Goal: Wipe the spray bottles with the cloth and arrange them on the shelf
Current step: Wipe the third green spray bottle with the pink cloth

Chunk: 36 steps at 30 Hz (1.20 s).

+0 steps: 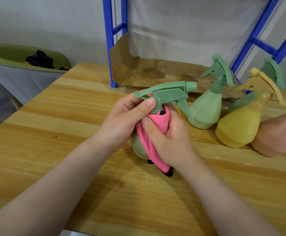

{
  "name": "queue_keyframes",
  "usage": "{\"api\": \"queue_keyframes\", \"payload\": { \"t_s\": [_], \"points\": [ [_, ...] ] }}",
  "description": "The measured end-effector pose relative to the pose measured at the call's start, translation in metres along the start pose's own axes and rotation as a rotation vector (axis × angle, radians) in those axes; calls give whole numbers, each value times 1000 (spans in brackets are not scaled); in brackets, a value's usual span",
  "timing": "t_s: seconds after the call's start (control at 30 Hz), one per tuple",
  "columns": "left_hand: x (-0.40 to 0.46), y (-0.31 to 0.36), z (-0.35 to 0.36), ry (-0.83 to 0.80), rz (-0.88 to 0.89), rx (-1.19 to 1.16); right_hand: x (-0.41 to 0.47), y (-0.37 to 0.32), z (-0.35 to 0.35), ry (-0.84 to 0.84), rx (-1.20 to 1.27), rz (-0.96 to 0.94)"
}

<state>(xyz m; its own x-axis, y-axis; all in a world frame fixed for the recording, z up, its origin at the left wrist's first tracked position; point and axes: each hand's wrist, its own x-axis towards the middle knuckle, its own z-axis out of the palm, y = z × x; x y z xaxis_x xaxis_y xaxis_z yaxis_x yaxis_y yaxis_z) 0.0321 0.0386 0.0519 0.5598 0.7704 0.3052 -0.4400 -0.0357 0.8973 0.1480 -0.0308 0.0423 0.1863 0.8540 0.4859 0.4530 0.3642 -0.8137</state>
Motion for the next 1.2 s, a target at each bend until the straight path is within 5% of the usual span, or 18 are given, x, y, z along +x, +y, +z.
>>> {"api": "queue_keyframes", "payload": {
  "t_s": [0.23,0.53,0.83,1.2],
  "points": [
    [2,-3,1,47,-43,-64,0,8,2,-41,22,62],
    [10,11,-14,297,37,-329,-1,10,-1,-92,14,67],
    [16,16,-32,386,53,-735,-4,9,-1,-222,302,171],
    [10,20,-18,328,146,-385,0,5,-2,-326,310,222]
  ]
}}
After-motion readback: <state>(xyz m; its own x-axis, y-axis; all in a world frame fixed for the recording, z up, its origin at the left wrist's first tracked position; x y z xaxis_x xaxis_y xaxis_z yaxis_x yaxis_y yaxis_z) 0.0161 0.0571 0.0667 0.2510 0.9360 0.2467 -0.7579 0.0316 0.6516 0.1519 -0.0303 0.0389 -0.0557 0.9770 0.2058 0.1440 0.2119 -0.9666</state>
